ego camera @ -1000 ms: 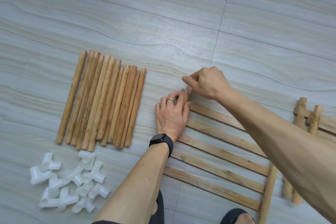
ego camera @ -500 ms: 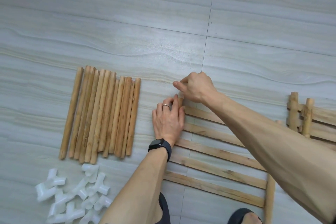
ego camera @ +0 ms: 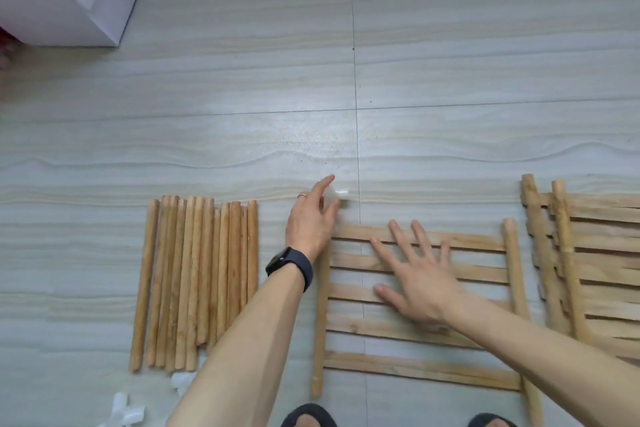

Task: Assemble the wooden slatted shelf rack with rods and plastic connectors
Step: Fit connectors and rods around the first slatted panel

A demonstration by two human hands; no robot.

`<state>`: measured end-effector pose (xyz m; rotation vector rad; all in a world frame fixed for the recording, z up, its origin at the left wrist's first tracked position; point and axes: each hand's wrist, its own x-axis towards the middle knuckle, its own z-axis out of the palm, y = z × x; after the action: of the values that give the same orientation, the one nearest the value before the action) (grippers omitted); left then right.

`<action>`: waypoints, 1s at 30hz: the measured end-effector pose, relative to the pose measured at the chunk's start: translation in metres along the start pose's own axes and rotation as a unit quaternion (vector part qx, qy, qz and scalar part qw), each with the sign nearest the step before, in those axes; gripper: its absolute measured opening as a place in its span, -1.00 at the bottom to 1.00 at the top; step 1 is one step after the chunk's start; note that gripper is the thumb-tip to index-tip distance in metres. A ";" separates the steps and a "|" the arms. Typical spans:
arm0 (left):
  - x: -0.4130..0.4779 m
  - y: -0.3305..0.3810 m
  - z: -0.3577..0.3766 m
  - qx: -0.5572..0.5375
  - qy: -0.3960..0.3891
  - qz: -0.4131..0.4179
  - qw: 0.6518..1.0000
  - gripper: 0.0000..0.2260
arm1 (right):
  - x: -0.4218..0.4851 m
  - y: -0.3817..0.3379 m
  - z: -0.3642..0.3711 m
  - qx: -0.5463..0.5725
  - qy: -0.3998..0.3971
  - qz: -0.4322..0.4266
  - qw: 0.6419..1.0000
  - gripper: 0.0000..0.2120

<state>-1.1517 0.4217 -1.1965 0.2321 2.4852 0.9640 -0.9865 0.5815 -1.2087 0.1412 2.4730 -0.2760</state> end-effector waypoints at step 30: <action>-0.258 -0.197 -0.130 0.158 0.165 -0.363 0.903 -0.51 | -0.017 -0.109 0.022 0.001 -0.086 -0.057 0.995 -0.15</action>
<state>-0.9852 0.1174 -1.1520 -0.7766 2.6676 0.2945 -0.9783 0.4695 -1.1973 -0.0227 2.3128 -0.3242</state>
